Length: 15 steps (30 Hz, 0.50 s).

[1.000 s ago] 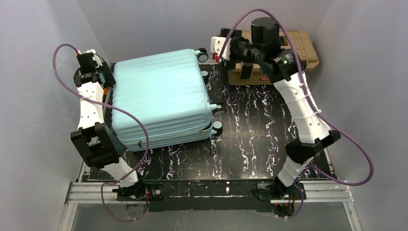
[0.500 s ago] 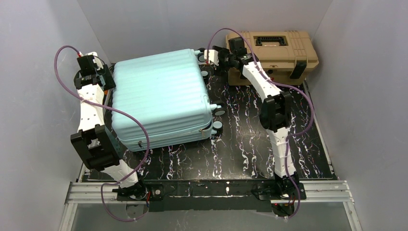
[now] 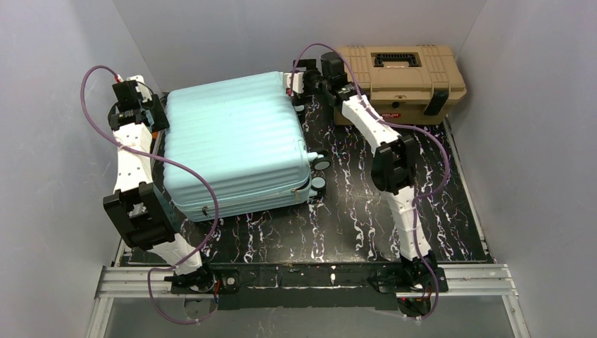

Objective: Pack the luggage
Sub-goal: Zip the luggage at the center of the board.

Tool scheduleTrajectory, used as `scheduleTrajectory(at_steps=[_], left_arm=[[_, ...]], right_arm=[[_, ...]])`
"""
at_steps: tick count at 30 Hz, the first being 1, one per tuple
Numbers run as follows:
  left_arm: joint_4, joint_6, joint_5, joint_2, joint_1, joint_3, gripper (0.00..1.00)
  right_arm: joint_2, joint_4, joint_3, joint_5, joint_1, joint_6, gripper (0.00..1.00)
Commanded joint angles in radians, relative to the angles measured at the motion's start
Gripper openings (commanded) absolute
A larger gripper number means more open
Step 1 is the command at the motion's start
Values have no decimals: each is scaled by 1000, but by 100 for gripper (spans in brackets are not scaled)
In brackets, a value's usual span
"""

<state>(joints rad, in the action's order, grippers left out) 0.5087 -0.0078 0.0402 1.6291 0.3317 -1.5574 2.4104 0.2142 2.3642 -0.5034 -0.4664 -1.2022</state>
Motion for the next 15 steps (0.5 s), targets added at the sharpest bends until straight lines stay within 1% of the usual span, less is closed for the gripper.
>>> scheduleTrajectory(at_steps=[1, 5, 8, 11, 13, 15], left_arm=[[140, -1, -190, 26, -73, 15, 54], [140, 3, -203, 33, -79, 16, 55], [139, 4, -217, 33, -81, 23, 55], [137, 3, -219, 33, -81, 32, 56], [133, 3, -220, 32, -81, 39, 56], [130, 3, -223, 34, -80, 45, 56]], right_arm=[[68, -72, 59, -1, -17, -47, 98], [109, -125, 76, 16, -32, -57, 98], [136, -250, 63, 69, -47, -71, 98], [165, -304, 62, 85, -55, -106, 98], [175, -345, 64, 78, -57, -81, 93], [184, -399, 65, 73, -59, -56, 79]])
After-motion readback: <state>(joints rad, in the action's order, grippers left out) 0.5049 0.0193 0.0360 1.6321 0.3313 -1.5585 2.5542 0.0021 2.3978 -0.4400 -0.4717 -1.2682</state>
